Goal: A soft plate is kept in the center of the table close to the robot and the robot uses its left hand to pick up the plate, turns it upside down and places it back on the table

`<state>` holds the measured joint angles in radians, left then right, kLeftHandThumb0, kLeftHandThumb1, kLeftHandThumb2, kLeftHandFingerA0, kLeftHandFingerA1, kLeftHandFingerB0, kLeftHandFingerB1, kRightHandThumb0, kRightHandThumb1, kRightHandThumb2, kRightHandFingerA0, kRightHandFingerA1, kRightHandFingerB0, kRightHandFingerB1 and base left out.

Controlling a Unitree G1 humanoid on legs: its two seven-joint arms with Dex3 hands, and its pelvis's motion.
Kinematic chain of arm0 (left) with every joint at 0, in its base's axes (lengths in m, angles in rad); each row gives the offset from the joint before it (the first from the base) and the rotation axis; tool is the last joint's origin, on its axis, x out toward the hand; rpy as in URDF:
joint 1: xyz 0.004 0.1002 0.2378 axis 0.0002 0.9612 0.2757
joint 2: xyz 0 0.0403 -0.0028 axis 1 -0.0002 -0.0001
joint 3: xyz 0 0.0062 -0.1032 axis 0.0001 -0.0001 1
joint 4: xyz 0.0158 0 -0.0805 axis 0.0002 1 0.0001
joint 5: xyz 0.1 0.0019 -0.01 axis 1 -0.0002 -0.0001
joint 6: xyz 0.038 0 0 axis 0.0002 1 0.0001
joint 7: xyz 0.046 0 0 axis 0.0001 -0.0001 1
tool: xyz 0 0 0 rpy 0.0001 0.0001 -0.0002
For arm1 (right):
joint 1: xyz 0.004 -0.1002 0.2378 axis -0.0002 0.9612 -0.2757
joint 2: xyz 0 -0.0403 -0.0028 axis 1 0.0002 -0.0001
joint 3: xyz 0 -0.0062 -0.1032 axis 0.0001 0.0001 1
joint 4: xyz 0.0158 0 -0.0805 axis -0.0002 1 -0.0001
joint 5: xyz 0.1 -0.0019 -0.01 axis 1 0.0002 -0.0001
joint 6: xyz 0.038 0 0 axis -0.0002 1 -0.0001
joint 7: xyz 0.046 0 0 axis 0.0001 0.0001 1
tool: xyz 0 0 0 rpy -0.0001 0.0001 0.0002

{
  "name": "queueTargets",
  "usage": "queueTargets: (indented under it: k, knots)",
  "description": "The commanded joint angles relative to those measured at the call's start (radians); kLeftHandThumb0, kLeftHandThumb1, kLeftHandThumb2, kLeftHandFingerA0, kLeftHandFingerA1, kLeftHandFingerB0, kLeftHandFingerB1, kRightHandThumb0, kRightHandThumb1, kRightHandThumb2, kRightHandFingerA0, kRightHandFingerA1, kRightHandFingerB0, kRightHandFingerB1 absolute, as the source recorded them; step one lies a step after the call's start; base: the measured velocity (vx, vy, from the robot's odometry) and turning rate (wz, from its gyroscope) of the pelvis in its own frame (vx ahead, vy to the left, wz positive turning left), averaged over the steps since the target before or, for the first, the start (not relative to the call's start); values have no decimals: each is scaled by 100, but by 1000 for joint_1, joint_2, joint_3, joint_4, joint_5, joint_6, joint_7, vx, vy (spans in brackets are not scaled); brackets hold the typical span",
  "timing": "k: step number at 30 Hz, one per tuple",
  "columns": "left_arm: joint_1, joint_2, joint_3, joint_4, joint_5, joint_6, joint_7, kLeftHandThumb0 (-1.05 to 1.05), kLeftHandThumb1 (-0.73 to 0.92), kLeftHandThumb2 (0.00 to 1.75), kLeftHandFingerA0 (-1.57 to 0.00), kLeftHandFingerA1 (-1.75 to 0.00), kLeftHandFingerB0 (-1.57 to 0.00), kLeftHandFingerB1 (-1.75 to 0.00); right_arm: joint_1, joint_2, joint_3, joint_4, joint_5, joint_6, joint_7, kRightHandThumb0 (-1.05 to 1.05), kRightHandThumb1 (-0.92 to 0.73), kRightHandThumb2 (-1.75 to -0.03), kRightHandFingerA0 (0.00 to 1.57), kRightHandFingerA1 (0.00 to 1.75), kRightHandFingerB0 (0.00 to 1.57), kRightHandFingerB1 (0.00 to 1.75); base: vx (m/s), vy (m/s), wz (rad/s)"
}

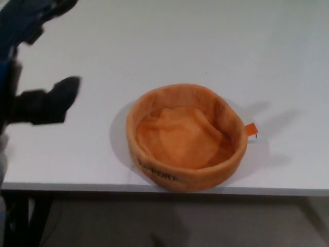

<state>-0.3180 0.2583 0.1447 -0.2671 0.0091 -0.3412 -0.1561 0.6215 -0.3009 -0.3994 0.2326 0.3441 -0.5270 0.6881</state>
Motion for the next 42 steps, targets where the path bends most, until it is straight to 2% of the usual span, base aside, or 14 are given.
queueTargets:
  k: [1,3,5,6,12,13,14,22,24,31,32,34,35,42]
  knots:
    - [-90,28,-59,58,132,60,17,-103,70,78,-33,-43,-30,-35,-3,-12,0,10,1,20,-12,-83,-92,-69,30,32,19,28,0,0,0]
    - [-139,49,-96,117,168,43,3,-95,81,65,-32,-40,-30,-31,-10,-11,0,21,6,11,-4,-81,-75,-106,22,46,11,41,0,0,0]
    - [-167,67,-119,147,204,49,2,-97,83,66,-31,-41,-30,-31,-11,-10,0,15,10,17,-5,-82,-92,-68,31,33,20,28,0,0,0]
    - [-201,96,-153,181,255,67,-14,-102,84,66,-32,-41,-32,-31,-8,-9,0,9,9,21,-10,-81,-75,-107,23,46,11,41,0,0,0]
    - [-273,155,-259,272,361,60,-32,-100,81,66,-34,-41,-33,-31,-1,-14,-1,-7,10,36,-10,-83,-74,-107,22,46,11,40,0,0,0]
    - [-279,160,-273,285,373,55,-31,-101,63,104,-30,-48,-28,-41,0,-14,0,-11,15,41,-7,-83,-91,-69,31,33,18,27,0,0,0]
    - [-287,166,-288,298,383,53,-33,-102,80,65,-34,-39,-33,-30,3,-14,0,-17,16,48,-8,-83,-91,-68,31,33,19,27,0,0,0]
    - [-338,210,-408,364,462,57,-77,-105,75,64,-32,-38,-29,-29,8,-17,-2,-52,15,66,-10,-81,-92,-69,31,33,19,27,0,0,0]
    - [-344,222,-438,362,475,89,-127,-103,57,97,-22,-45,-23,-38,4,-18,-3,-54,14,76,-13,-82,-74,-107,23,47,10,41,0,0,0]
    - [-359,243,-506,385,522,85,-179,-105,72,64,-32,-36,-27,-29,-19,-18,-8,-19,5,48,-8,-82,-75,-107,22,46,10,40,0,0,0]
    - [-354,246,-508,379,524,89,-185,-104,56,100,-26,-44,-20,-36,-22,-18,-6,-12,3,40,-3,-82,-92,-69,30,33,17,27,0,0,0]
    - [-349,247,-512,382,533,76,-176,-104,55,102,-27,-46,-19,-36,-12,-20,-4,-34,4,48,-4,-83,-75,-108,22,47,10,39,0,0,0]
    - [-350,244,-518,388,538,74,-180,-105,73,64,-31,-37,-28,-29,-8,-21,-6,-48,9,61,-7,-84,-75,-107,25,48,11,40,0,0,0]
    - [-335,245,-541,384,556,79,-211,-105,72,63,-30,-36,-28,-29,-4,-19,-6,-53,1,64,-12,-84,-75,-107,26,48,11,40,0,0,0]
